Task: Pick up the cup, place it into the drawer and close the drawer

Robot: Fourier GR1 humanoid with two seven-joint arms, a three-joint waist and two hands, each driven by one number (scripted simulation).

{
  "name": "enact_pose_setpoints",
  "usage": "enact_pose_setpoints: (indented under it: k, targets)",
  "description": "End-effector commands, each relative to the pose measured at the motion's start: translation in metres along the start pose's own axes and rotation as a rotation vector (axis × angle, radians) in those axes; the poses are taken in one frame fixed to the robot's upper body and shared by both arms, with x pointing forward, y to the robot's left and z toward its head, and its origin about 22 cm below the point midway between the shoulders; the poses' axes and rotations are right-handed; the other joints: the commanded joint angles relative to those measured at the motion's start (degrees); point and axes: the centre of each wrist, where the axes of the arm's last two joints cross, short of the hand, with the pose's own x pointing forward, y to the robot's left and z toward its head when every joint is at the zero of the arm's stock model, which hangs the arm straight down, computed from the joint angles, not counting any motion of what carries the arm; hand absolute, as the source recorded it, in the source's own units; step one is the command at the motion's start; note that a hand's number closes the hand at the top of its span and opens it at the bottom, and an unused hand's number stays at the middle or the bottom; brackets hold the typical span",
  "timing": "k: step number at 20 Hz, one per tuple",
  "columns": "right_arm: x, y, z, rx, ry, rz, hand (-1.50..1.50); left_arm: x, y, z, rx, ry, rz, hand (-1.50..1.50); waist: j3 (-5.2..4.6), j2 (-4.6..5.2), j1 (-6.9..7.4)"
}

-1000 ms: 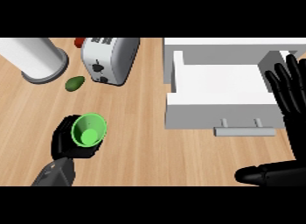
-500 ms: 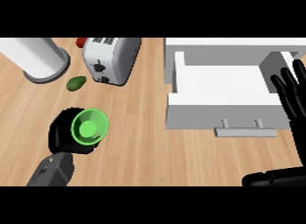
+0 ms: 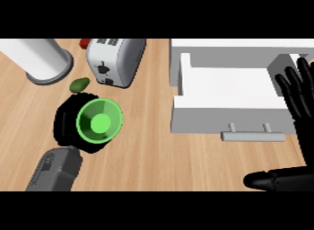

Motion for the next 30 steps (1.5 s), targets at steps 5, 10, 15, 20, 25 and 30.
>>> enact_pose_setpoints:
  k: [5,10,15,20,25,30]
  targets:
    - [-0.007,0.008,0.002,0.003,-0.003,0.001,-1.5,0.058,-0.068,-0.067,-0.033,-0.022,0.042,1.5,-0.03,0.16,-0.45]
    - [-0.005,-0.008,0.011,-0.005,-0.011,0.011,-1.5,0.064,-0.097,-0.099,-0.073,-0.032,0.006,1.5,-0.05,0.31,-0.94]
    - [-0.023,-0.006,0.017,0.008,-0.007,0.004,-1.5,0.114,-0.132,-0.143,-0.077,-0.053,-0.015,1.5,-0.01,0.22,-0.88]
    - [-0.004,-0.007,-0.005,0.001,0.003,0.01,-1.5,0.102,-0.16,-0.153,-0.11,-0.022,-0.071,1.5,-0.05,0.27,-0.89]
    - [-0.005,-0.012,0.017,0.002,-0.009,0.016,-1.5,0.08,-0.167,-0.182,-0.115,-0.006,-0.083,1.5,-0.04,0.41,-1.62]
    - [-0.012,-0.018,0.002,-0.006,0.0,0.02,-1.5,0.097,-0.197,-0.208,-0.147,0.039,-0.118,1.5,-0.04,0.41,-1.42]
